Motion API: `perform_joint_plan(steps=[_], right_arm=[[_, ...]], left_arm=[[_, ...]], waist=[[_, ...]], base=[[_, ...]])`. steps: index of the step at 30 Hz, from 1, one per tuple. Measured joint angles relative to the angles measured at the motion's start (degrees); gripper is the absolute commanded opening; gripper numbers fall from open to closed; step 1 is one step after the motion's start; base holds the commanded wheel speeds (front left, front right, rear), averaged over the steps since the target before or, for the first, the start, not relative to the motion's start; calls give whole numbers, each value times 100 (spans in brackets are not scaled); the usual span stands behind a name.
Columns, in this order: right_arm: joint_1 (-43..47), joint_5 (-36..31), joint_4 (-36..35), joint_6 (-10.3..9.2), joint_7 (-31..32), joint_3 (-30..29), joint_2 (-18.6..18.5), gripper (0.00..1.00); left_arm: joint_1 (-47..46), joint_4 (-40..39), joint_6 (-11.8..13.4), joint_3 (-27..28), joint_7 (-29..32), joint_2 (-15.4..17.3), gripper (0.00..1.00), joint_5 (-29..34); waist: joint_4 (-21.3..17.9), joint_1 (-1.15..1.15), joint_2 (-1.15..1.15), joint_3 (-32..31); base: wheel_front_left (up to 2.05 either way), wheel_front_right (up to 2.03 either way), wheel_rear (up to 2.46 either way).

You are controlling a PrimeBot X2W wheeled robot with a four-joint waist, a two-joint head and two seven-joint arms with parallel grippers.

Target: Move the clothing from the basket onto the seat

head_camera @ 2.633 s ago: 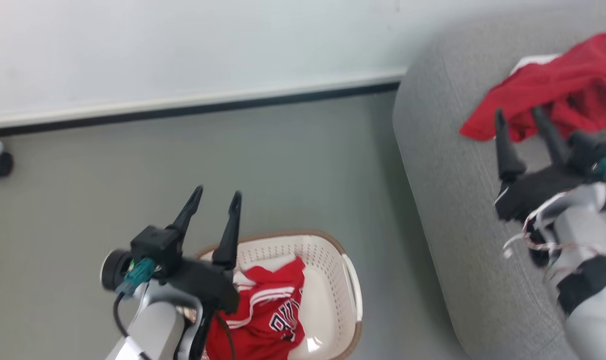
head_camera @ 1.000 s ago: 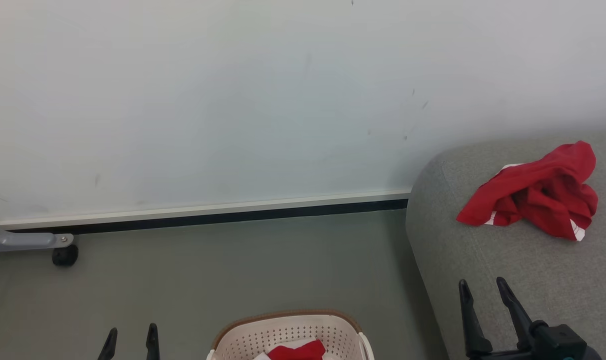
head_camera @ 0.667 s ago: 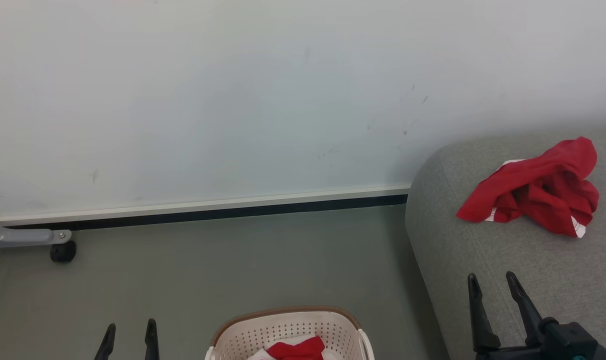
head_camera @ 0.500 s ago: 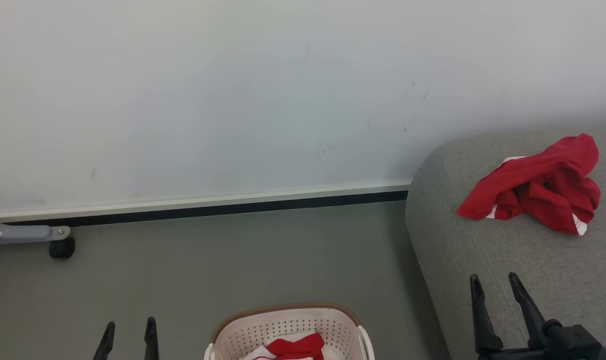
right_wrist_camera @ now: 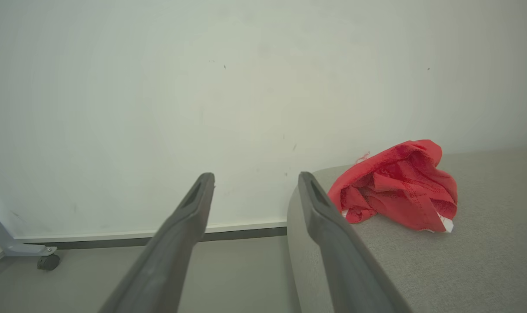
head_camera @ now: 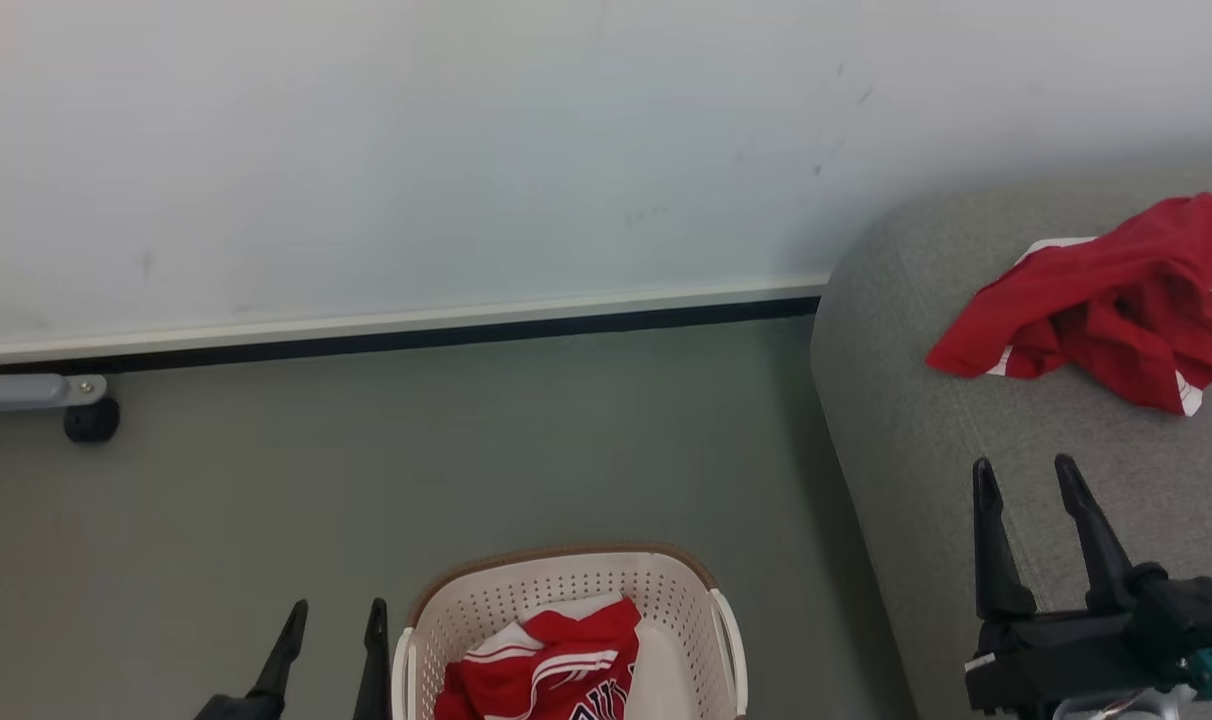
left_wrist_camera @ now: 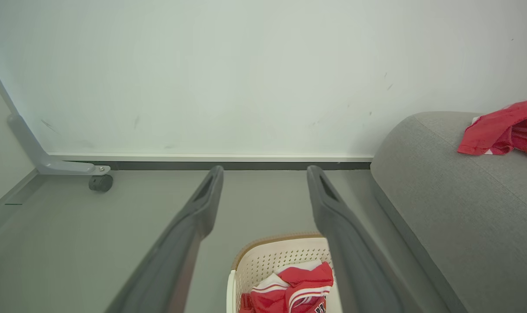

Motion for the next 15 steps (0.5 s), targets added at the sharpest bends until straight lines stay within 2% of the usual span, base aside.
perform_joint_plan(steps=[7,15], right_arm=[[-561,0,-107,1,0,-78,-29,100],[-1077,0,-230,16,1,-159,-118,100]], left_arm=[[-504,401,-114,-343,135,-142,100,211],[-1255,1084,-248,-839,415,-509,100,420]], waist=[[-92,0,0,489],[-253,1,0,1071]], base=[[0,0,0],[0,0,0]])
